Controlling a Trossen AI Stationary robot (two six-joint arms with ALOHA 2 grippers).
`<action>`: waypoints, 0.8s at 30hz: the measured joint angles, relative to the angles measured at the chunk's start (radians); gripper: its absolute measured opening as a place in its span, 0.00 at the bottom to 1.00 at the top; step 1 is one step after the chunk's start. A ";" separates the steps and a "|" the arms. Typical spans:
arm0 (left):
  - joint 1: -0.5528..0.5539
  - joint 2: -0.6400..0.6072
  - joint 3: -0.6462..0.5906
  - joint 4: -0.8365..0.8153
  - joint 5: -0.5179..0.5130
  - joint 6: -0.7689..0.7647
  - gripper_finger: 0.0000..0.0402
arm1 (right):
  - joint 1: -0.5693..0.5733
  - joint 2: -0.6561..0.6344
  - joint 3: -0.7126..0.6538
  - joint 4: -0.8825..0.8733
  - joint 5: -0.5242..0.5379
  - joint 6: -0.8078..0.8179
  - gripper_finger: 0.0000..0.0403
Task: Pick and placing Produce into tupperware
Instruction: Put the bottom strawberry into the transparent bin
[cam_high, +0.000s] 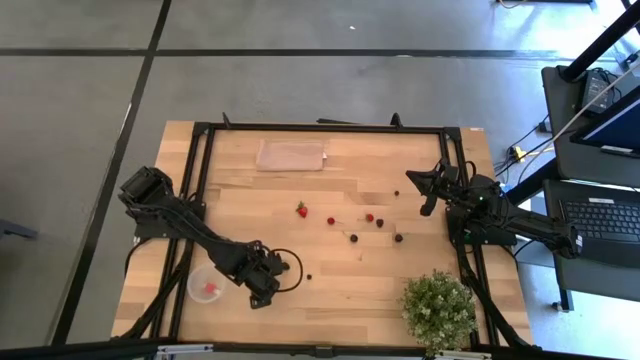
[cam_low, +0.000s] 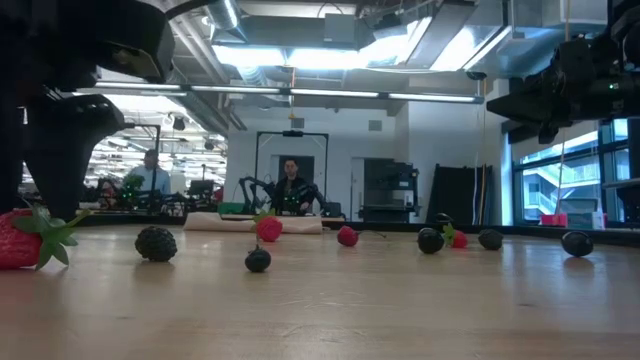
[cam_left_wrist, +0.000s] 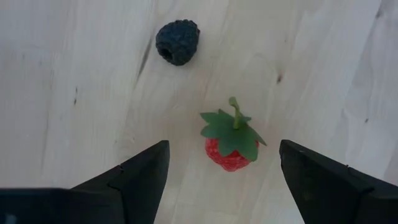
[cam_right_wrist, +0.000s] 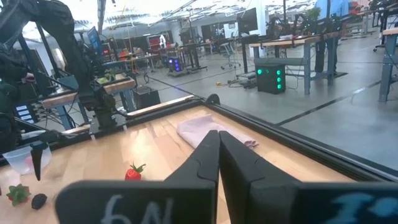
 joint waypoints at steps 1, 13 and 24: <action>0.000 0.000 0.000 0.000 0.000 0.000 0.73 | 0.000 0.000 0.000 0.000 0.000 0.000 0.03; 0.009 0.064 0.000 0.018 0.044 -0.030 0.73 | 0.000 0.000 0.000 -0.001 0.000 0.000 0.03; 0.009 0.082 0.000 0.033 0.032 -0.030 0.73 | 0.000 0.000 0.000 -0.006 0.000 0.000 0.03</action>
